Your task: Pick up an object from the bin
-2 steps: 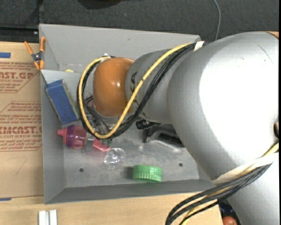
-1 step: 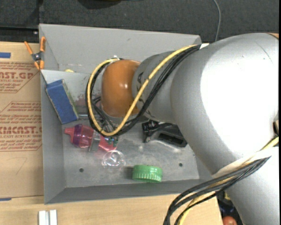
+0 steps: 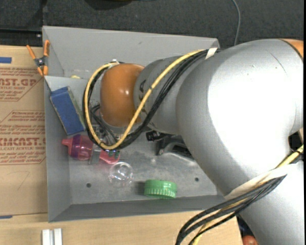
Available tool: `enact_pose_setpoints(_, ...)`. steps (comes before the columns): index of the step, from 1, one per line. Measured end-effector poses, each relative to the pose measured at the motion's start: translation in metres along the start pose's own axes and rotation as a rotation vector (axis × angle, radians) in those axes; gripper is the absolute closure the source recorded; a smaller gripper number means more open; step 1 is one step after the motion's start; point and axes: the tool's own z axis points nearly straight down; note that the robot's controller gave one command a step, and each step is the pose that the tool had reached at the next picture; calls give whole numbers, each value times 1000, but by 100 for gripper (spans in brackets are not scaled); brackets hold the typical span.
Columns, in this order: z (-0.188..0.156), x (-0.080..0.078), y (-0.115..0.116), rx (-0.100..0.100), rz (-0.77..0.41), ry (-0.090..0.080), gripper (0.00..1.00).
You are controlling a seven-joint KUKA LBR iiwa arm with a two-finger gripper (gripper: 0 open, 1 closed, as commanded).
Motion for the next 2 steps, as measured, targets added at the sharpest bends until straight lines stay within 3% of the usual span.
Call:
enact_pose_setpoints(1,0,2,-22,2,24,1,100)
enact_pose_setpoints(2,0,9,5,5,28,2,100)
